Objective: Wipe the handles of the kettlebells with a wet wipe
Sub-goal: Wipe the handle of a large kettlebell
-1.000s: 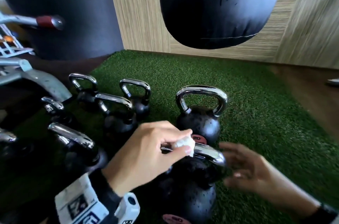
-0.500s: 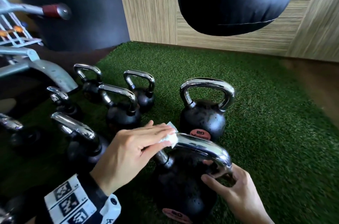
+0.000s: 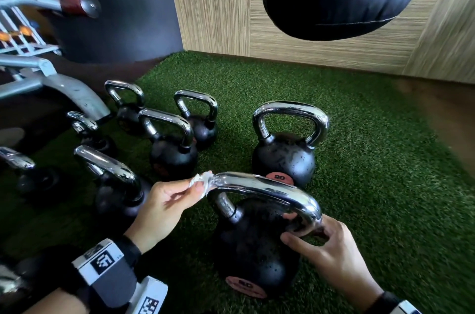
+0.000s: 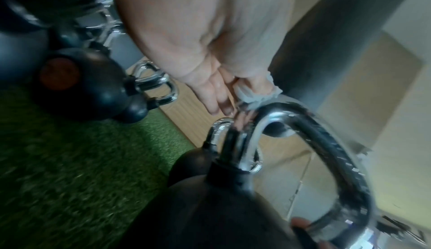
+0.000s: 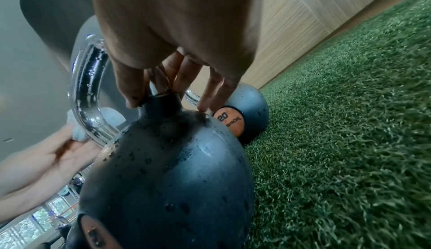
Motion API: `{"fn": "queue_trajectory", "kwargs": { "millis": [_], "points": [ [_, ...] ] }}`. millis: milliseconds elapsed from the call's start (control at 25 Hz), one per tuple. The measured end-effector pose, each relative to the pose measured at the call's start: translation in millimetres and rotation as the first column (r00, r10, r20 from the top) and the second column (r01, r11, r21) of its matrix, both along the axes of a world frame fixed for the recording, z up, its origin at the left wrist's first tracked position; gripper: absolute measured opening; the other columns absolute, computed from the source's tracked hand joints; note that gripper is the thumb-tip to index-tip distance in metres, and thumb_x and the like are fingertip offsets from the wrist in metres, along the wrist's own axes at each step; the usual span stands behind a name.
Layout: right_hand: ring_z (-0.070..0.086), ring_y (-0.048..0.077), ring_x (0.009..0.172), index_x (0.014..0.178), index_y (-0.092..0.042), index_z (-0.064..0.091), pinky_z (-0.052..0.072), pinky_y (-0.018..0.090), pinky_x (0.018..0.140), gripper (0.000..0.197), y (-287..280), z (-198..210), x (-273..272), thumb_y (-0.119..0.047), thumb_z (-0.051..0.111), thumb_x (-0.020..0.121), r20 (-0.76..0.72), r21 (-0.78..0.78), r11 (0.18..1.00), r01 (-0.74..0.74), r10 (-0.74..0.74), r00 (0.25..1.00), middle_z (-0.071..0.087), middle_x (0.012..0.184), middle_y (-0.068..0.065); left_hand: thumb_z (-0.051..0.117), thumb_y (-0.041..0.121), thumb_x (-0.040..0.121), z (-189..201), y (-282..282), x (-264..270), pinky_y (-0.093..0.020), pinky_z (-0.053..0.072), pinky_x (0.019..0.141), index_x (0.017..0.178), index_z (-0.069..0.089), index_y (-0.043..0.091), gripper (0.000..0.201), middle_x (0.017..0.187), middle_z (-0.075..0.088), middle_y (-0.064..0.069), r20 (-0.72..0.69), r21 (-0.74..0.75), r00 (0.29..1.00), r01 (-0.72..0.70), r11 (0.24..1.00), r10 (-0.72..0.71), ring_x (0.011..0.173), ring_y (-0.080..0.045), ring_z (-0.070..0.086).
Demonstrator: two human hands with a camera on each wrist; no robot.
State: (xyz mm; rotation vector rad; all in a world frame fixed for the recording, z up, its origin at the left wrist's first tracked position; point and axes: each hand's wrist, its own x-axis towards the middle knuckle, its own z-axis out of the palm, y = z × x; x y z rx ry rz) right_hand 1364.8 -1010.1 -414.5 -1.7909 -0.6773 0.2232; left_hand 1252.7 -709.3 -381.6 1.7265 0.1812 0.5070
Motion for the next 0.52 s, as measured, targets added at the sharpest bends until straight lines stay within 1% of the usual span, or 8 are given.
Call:
{"fn": "queue_trajectory", "kwargs": {
  "millis": [80,160,240,320,360,400,440,520],
  "points": [
    [0.073,0.002,0.096,0.094,-0.031,0.081,0.054,0.024,0.089,0.024,-1.2,3.3,0.1,-0.031,0.090,0.071,0.010,-0.001,1.000,-0.016,0.016,1.000,0.079,0.098,-0.017,0.078,0.065,0.076,-17.6,8.2,-0.8,-0.046,0.052,0.102,0.100,0.083,0.017,0.054,0.101,0.074,0.001,-0.072,-0.030,0.997,0.005,1.000,-0.008,0.097,-0.013,0.065],
    [0.073,0.002,0.096,0.095,-0.033,0.081,0.055,0.024,0.089,0.025,-1.4,3.6,0.6,-0.033,0.089,0.071,0.015,-0.007,1.000,-0.024,0.025,1.000,0.079,0.098,-0.017,0.079,0.070,0.070,-32.4,7.7,-1.7,-0.040,0.053,0.097,0.099,0.083,0.016,0.061,0.096,0.071,0.001,-0.111,-0.041,0.993,0.020,0.999,-0.024,0.094,-0.014,0.061],
    [0.073,0.002,0.095,0.095,-0.032,0.081,0.055,0.024,0.088,0.026,-1.5,3.3,1.1,-0.032,0.090,0.071,0.011,-0.012,1.000,-0.018,0.018,1.000,0.079,0.097,-0.017,0.078,0.058,0.080,-43.2,0.3,-5.8,-0.026,0.054,0.095,0.097,0.084,0.023,0.039,0.104,0.074,0.007,-0.131,0.080,0.989,0.074,0.994,-0.063,0.099,-0.004,0.062],
    [0.073,0.002,0.093,0.094,-0.031,0.081,0.055,0.022,0.086,0.025,-1.9,4.6,0.8,-0.032,0.091,0.070,0.003,-0.014,1.000,-0.025,0.025,1.000,0.079,0.095,-0.016,0.074,0.041,0.086,-45.2,-6.9,-9.8,-0.027,0.058,0.084,0.097,0.084,0.021,0.025,0.096,0.077,0.012,-0.159,0.158,0.985,0.093,0.983,-0.067,0.094,0.002,0.064],
    [0.073,0.002,0.093,0.094,-0.031,0.081,0.054,0.020,0.085,0.026,-1.8,6.1,0.5,-0.032,0.091,0.070,-0.004,-0.017,0.999,-0.030,0.029,1.000,0.079,0.095,-0.016,0.073,0.044,0.088,-44.2,-8.4,-10.8,-0.030,0.054,0.071,0.093,0.085,0.020,0.028,0.081,0.071,0.017,-0.173,0.181,0.983,0.095,0.979,-0.064,0.082,0.004,0.059],
    [0.073,0.001,0.093,0.094,-0.031,0.081,0.054,0.018,0.085,0.026,-2.2,8.1,0.2,-0.032,0.091,0.070,-0.012,-0.023,0.999,-0.035,0.035,0.999,0.079,0.095,-0.016,0.071,0.052,0.090,-40.5,-9.6,-11.0,-0.030,0.042,0.061,0.084,0.083,0.022,0.032,0.069,0.055,0.021,-0.188,0.231,0.981,0.088,0.969,-0.044,0.071,0.003,0.047],
    [0.073,0.000,0.093,0.094,-0.030,0.081,0.053,0.017,0.084,0.026,-2.2,10.1,-0.4,-0.032,0.091,0.070,-0.019,-0.029,0.999,-0.039,0.038,0.999,0.079,0.095,-0.017,0.068,0.057,0.091,-35.8,-11.4,-10.5,-0.030,0.032,0.058,0.073,0.078,0.029,0.035,0.063,0.041,0.021,-0.189,0.300,0.982,0.079,0.951,-0.022,0.065,0.001,0.035],
    [0.072,0.000,0.094,0.094,-0.030,0.081,0.054,0.022,0.087,0.027,-2.7,10.9,0.8,-0.034,0.091,0.069,-0.021,-0.040,0.999,-0.029,0.029,0.999,0.079,0.096,-0.018,0.063,0.060,0.092,-26.6,-17.6,-9.1,-0.027,0.026,0.052,0.057,0.062,0.038,0.042,0.055,0.031,0.021,-0.146,0.461,0.989,0.043,0.886,0.028,0.058,0.005,0.028]
  ]
}}
